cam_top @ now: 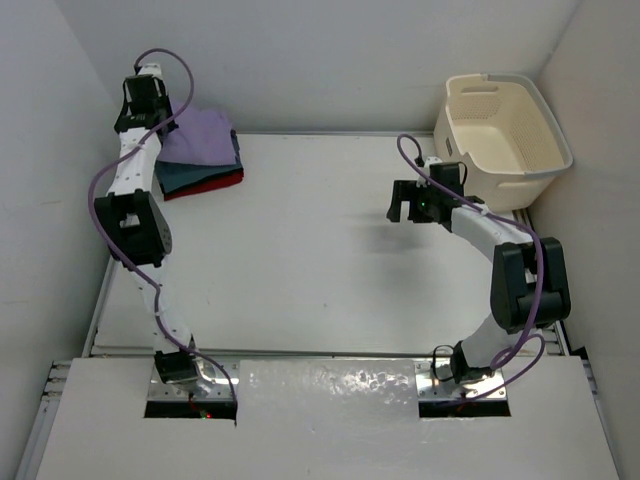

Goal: Fold and stack the t-shirts
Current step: Put the neatly folded tshirt into the corner of the board with the left arm

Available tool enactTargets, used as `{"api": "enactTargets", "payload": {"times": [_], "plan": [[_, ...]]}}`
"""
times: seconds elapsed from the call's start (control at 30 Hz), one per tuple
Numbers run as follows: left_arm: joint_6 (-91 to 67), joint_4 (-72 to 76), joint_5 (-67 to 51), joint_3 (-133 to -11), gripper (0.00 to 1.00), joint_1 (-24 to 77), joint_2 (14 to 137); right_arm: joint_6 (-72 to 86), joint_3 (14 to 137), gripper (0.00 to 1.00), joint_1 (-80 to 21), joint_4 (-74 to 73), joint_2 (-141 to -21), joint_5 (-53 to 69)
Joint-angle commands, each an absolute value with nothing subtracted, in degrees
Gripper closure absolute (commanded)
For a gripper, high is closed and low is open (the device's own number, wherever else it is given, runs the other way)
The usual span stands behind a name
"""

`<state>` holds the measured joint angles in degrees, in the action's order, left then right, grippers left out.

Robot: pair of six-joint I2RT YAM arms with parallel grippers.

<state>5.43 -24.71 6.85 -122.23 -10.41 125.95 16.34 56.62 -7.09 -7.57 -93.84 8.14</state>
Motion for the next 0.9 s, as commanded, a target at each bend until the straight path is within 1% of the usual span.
{"api": "enactTargets", "payload": {"times": [0.0,0.4,0.5,0.53,0.6,0.63,0.67,0.73,0.8,0.87], "plan": [[3.52,-19.16,2.99,-121.64,1.00,-10.81,125.68,15.21,58.97,0.01,-6.86,-7.65,-93.78,7.38],[-1.66,-23.02,3.25,-120.32,1.00,-13.35,128.93,15.12,59.24,0.01,-6.86,-7.91,-94.48,7.82],[-3.07,-24.86,4.48,-121.20,0.75,-14.06,129.72,15.03,59.15,0.01,-6.94,-7.82,-94.48,7.91],[-3.08,-25.57,4.57,-121.55,0.61,-14.15,129.90,15.03,59.24,0.01,-6.86,-7.82,-94.57,8.08],[-3.16,-26.89,4.66,-122.17,0.50,-14.06,129.99,15.03,59.24,0.01,-6.86,-8.00,-94.57,8.17],[-3.34,-27.33,5.01,-122.17,0.37,-14.06,129.82,15.03,59.33,0.01,-6.86,-8.00,-94.57,8.26],[-3.69,-27.77,6.23,-122.17,0.26,-14.15,129.47,15.03,59.41,0.01,-6.86,-7.91,-94.48,8.26],[-4.39,-28.65,8.08,-122.34,0.08,-14.15,128.94,15.12,59.41,0.01,-6.86,-8.00,-94.40,8.26],[-4.40,-29.44,8.35,-122.87,0.00,-14.15,128.24,15.12,59.50,0.01,-6.86,-8.00,-94.05,8.44],[-5.00,-30.75,8.26,-124.80,0.00,-14.15,127.62,15.12,59.50,0.01,-6.86,-8.09,-93.61,8.53]]}}
